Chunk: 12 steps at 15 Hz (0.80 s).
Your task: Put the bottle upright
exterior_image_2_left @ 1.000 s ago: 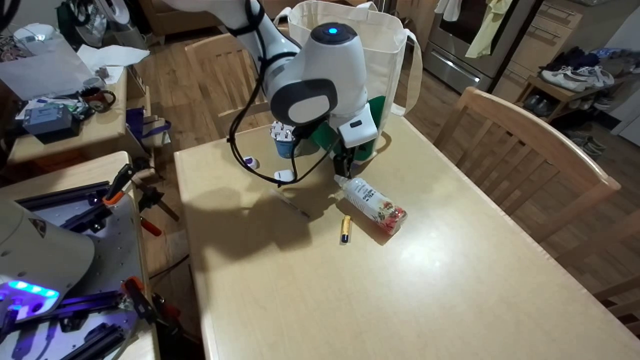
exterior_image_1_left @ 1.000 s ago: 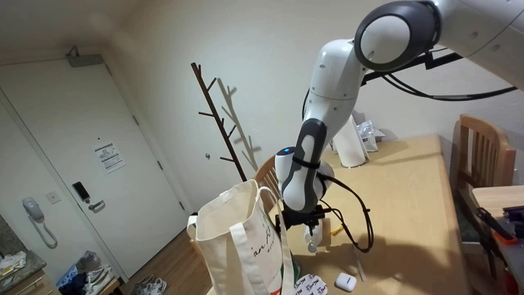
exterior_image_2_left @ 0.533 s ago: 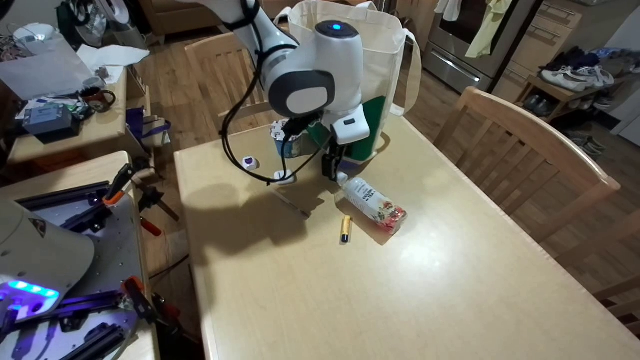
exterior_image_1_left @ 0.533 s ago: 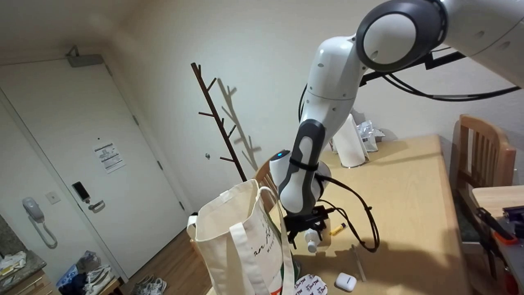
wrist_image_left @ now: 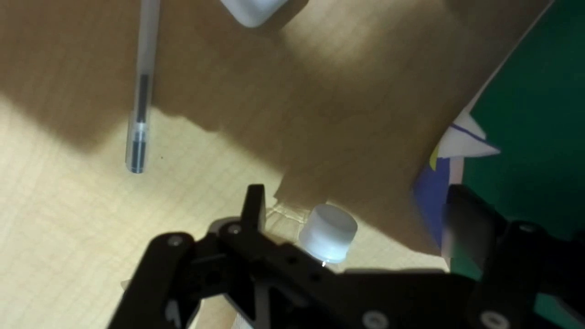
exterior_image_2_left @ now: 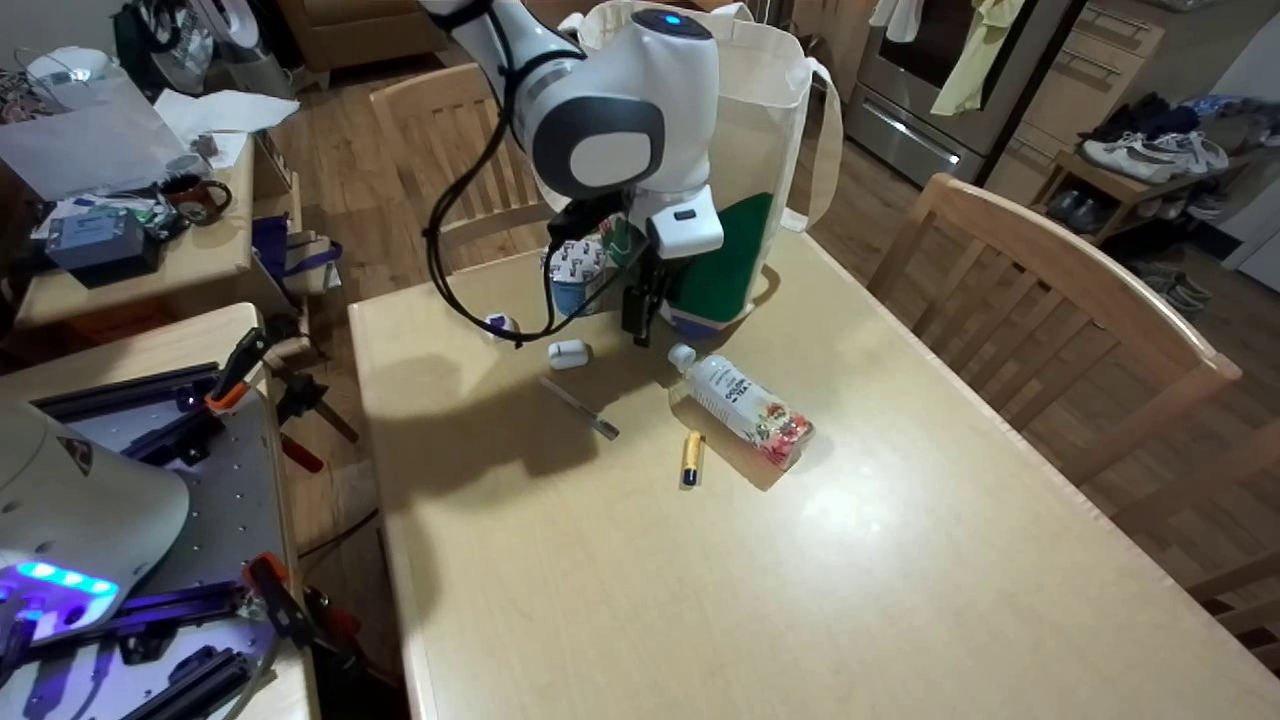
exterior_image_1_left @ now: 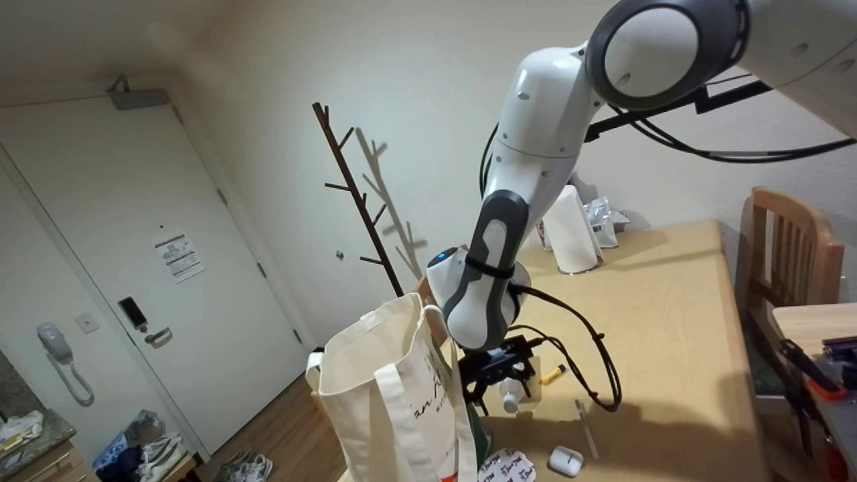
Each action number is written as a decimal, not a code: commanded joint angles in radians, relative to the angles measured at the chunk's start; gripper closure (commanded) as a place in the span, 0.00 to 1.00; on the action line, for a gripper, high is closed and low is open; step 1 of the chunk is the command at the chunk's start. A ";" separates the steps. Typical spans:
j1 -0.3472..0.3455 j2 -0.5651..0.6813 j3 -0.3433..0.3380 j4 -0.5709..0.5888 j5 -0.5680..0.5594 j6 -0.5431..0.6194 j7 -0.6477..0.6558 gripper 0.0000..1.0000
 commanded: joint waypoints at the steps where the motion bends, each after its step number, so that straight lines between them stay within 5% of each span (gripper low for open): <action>1: -0.020 0.024 0.004 0.007 0.023 0.005 0.022 0.00; 4: -0.026 0.043 -0.005 -0.002 0.033 0.051 0.049 0.00; 11: -0.048 0.078 0.015 -0.040 0.124 0.375 0.056 0.00; 12: -0.053 0.080 0.022 -0.038 0.134 0.384 0.046 0.25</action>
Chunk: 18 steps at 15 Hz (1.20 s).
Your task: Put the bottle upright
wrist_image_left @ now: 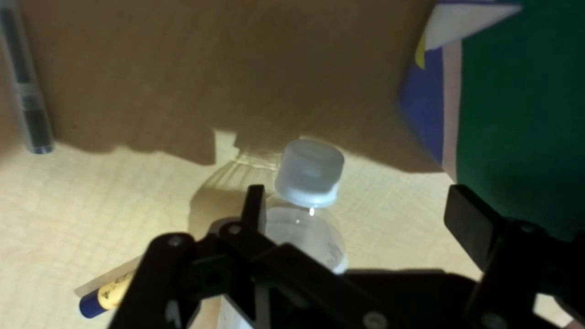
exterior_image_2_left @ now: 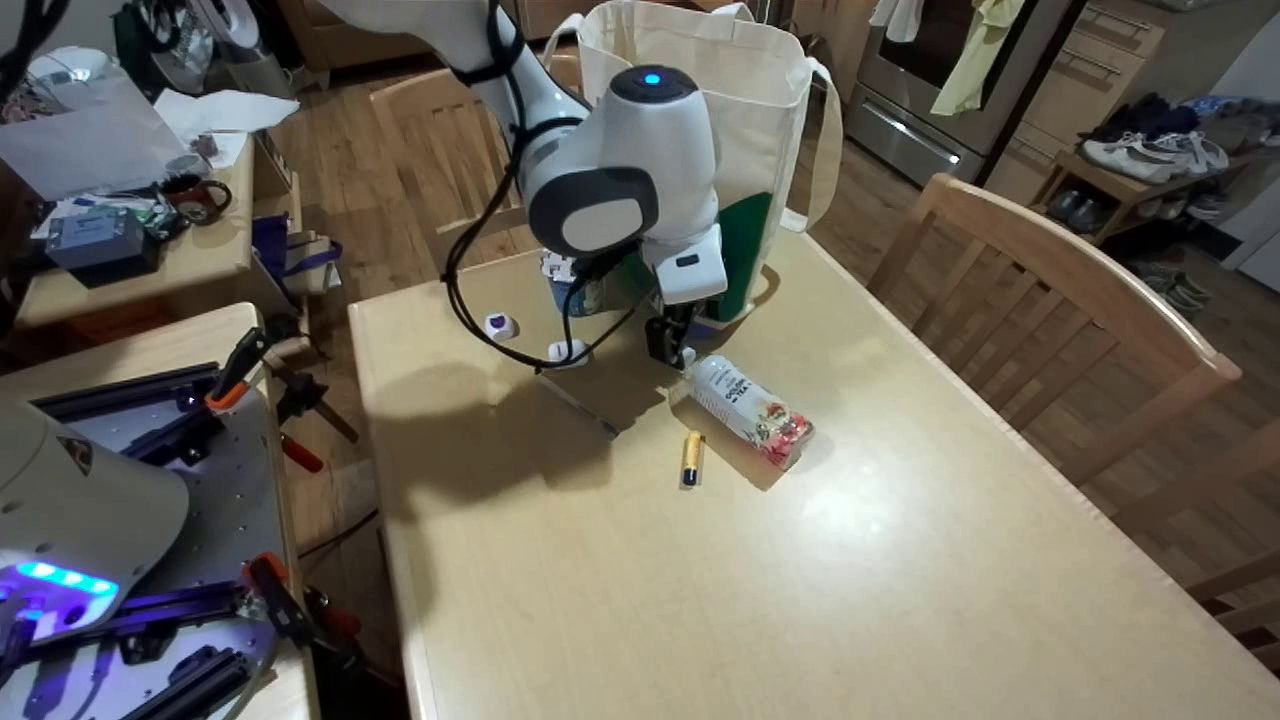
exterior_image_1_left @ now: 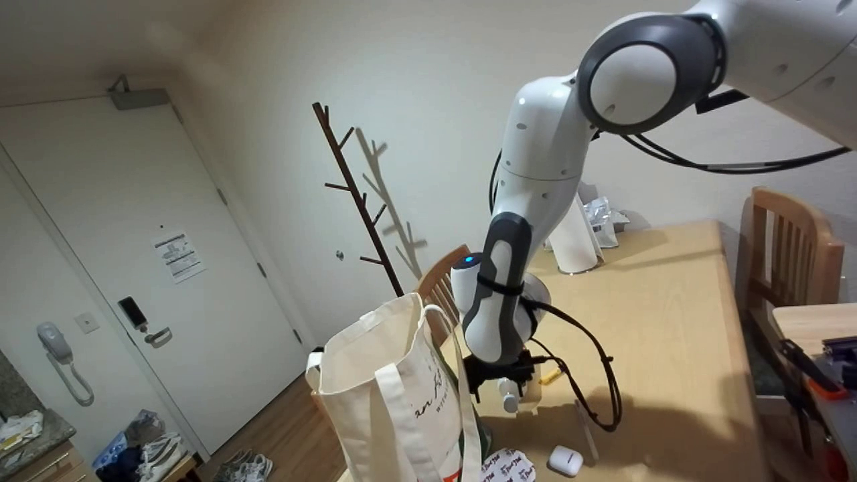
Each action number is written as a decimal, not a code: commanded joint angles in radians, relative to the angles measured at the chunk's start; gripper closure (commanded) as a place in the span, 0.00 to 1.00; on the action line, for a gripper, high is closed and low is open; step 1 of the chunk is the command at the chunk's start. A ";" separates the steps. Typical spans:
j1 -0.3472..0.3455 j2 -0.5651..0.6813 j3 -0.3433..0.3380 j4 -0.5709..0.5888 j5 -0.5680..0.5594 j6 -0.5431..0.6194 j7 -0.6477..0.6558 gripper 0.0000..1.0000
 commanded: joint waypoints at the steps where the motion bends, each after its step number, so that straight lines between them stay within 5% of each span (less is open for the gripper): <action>1: -0.032 -0.003 0.042 -0.017 0.059 0.065 -0.021 0.26; 9: -0.083 -0.018 0.124 -0.032 0.094 0.019 -0.066 0.78; 11: -0.086 -0.021 0.126 -0.032 0.096 0.007 -0.061 0.39; 13: -0.094 -0.021 0.131 -0.029 0.094 0.005 -0.071 0.34; 18: -0.102 -0.038 0.125 -0.025 0.080 -0.056 -0.123 0.03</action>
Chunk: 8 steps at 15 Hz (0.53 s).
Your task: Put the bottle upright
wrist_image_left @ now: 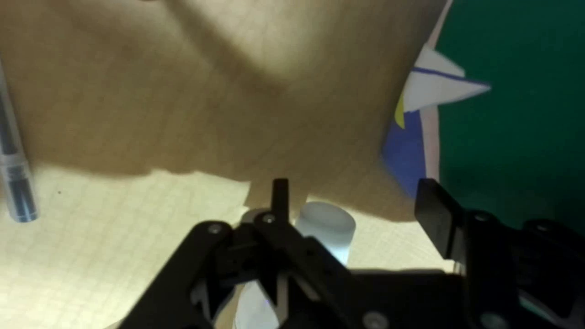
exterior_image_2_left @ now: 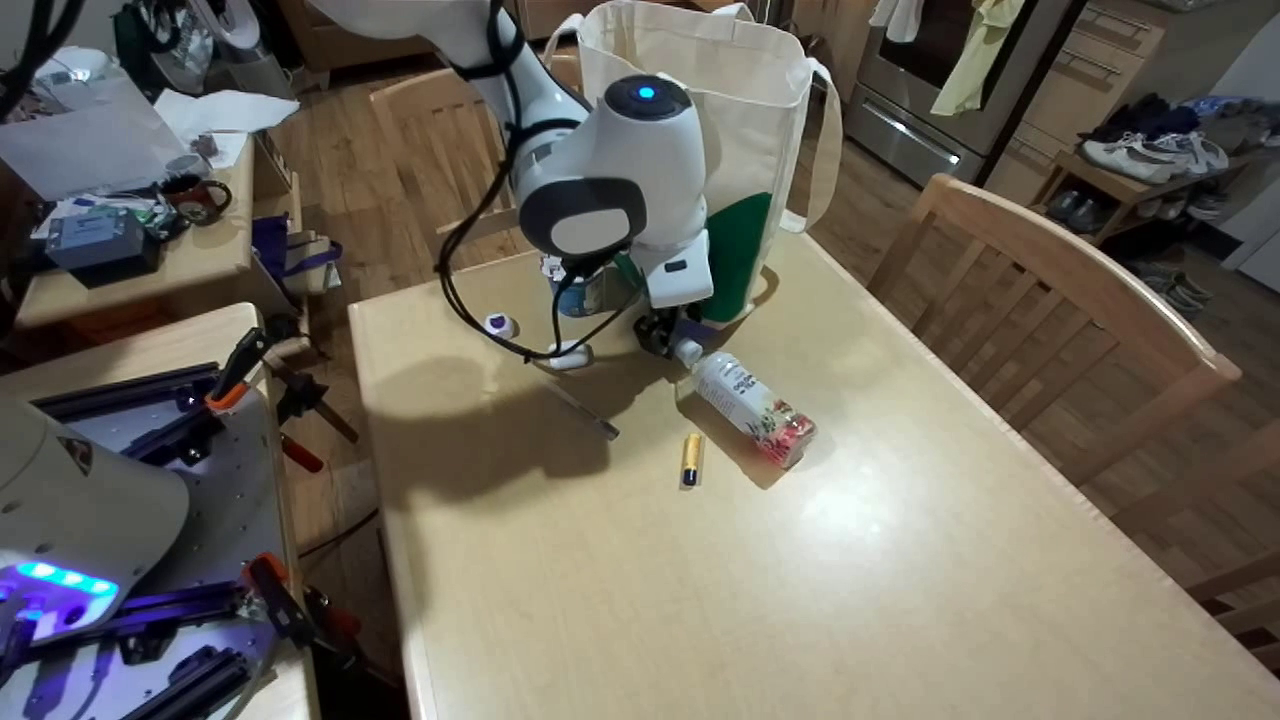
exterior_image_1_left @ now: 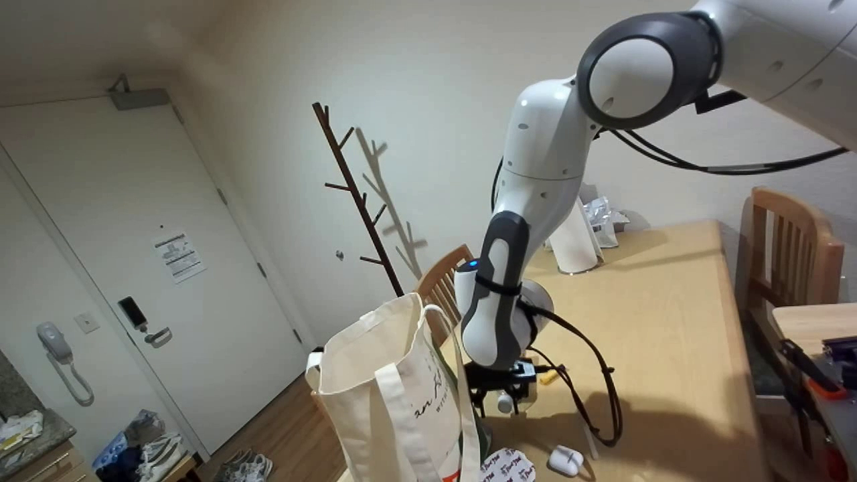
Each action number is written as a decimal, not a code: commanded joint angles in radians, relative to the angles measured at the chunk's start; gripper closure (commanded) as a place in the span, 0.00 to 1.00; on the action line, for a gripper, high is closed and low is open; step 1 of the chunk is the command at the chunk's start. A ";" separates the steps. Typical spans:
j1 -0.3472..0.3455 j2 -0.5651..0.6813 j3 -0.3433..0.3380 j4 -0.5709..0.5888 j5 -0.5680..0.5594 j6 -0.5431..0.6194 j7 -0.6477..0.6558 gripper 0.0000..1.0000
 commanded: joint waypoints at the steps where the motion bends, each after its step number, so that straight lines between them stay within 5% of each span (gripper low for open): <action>1: -0.043 -0.042 0.029 -0.008 0.026 -0.100 -0.091 0.00; 8: -0.067 -0.035 0.001 0.080 0.014 -0.411 -0.160 0.00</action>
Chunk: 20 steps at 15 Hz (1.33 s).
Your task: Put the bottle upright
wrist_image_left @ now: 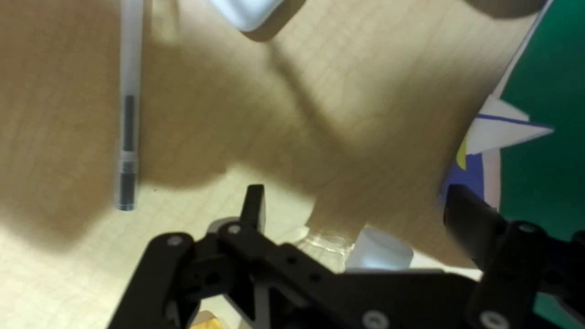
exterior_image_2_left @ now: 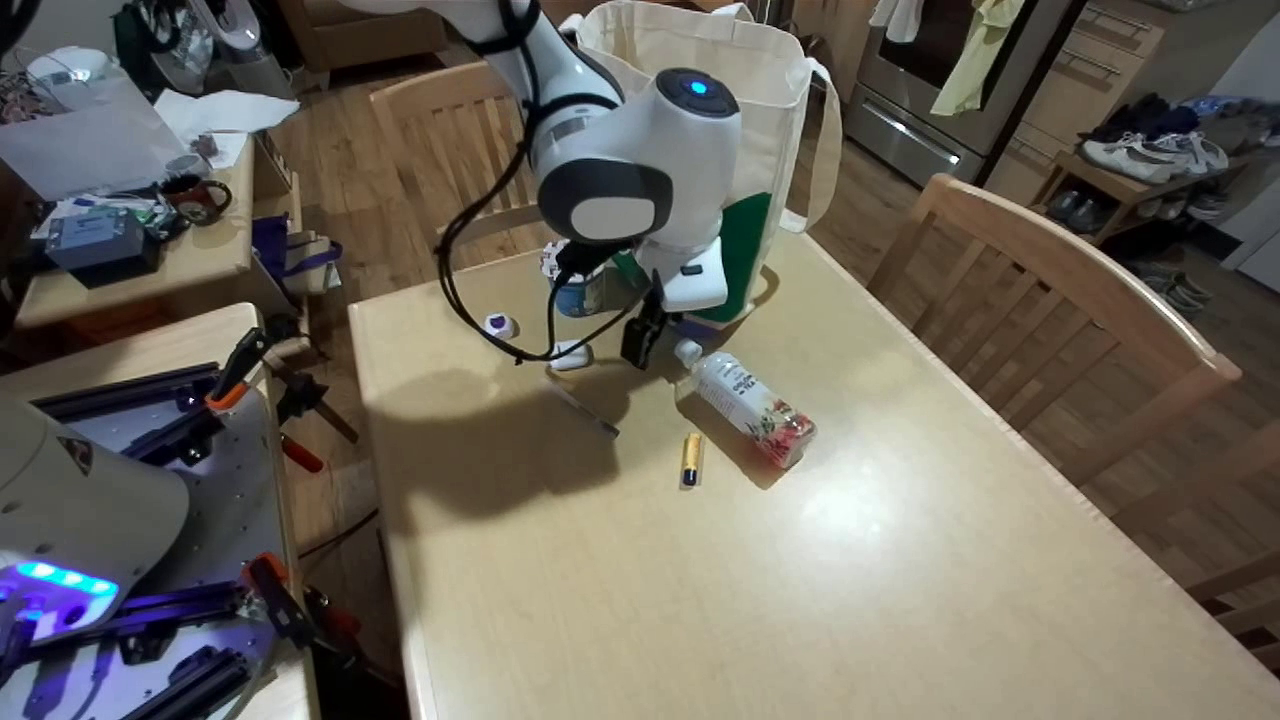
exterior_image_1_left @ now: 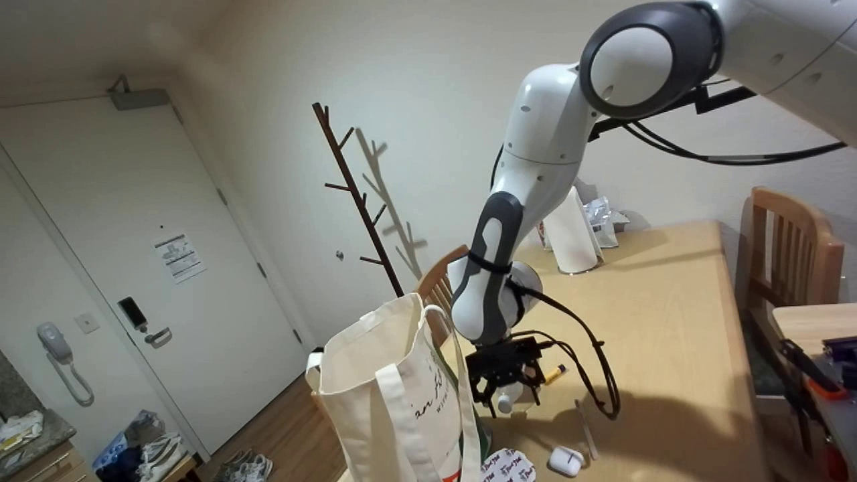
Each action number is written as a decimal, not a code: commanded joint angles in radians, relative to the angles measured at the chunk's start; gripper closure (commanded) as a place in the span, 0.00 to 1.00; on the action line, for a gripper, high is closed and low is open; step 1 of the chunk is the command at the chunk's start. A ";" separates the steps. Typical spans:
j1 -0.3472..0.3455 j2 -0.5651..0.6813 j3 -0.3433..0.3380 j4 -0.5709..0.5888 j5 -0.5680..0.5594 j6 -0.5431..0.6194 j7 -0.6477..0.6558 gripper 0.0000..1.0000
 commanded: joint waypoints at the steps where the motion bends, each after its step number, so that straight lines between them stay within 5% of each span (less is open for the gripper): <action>1: -0.014 0.003 -0.014 0.049 0.013 -0.133 -0.050 0.00; 6: 0.006 0.037 -0.054 0.098 -0.027 -0.111 -0.071 0.00; 16: -0.046 0.201 -0.024 0.283 0.036 -0.130 -0.117 0.00; 17: -0.047 0.208 -0.023 0.289 0.042 -0.130 -0.114 0.25; 20: -0.051 0.224 -0.020 0.298 0.056 -0.124 -0.108 0.40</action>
